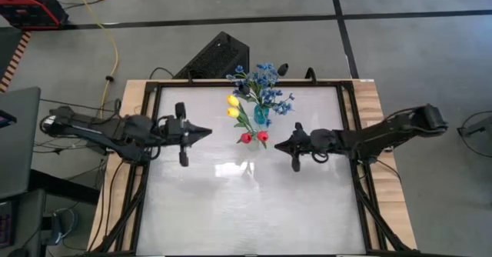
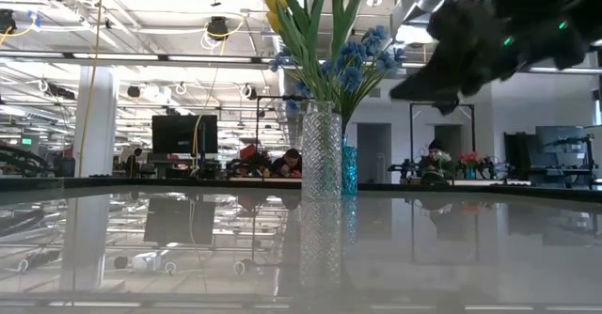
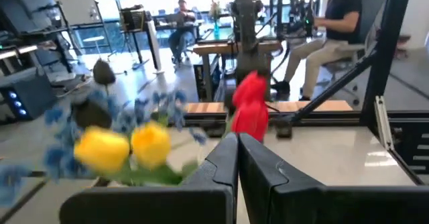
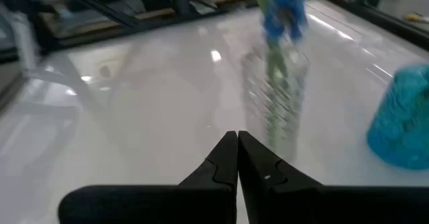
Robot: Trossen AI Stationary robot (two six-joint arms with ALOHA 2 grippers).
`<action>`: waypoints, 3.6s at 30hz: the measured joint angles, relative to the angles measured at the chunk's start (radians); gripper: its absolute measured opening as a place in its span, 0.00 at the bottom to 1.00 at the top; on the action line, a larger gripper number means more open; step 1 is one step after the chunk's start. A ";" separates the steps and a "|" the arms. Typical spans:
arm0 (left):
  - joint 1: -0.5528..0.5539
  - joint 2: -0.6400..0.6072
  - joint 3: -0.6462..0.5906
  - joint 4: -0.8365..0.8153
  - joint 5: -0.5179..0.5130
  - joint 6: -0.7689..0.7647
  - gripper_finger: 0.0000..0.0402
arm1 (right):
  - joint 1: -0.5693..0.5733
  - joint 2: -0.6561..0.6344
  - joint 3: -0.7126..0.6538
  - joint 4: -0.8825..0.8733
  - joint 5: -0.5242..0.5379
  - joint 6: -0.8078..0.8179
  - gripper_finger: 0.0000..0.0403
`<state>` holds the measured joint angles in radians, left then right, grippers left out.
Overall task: Sort flowers into vase by color
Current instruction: Return to Home Position
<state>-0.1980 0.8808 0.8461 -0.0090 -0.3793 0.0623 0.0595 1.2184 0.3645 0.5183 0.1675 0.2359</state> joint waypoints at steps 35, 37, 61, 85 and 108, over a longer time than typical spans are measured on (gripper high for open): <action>0.001 -0.681 -0.834 0.377 -0.063 -0.148 0.00 | 0.229 -1.072 -0.260 -0.593 0.197 0.011 0.04; 0.001 -0.695 -0.834 0.375 -0.051 -0.129 0.00 | 0.205 -1.127 -0.286 -0.570 0.148 -0.024 0.04; 0.001 -0.698 -0.835 0.349 -0.051 -0.112 0.00 | -0.078 -1.205 -0.357 -0.500 -0.147 -0.004 0.05; 0.001 -0.685 -0.831 0.070 -0.049 -0.093 0.00 | -0.089 -1.204 -0.359 -0.501 -0.143 0.002 0.15; 0.001 -0.685 -0.831 0.069 -0.050 -0.092 0.00 | -0.089 -1.204 -0.359 -0.502 -0.143 0.001 0.16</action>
<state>-0.1970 0.1963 0.0147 0.0601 -0.4296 -0.0299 -0.0292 0.0139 0.0051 0.0166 0.0246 0.2367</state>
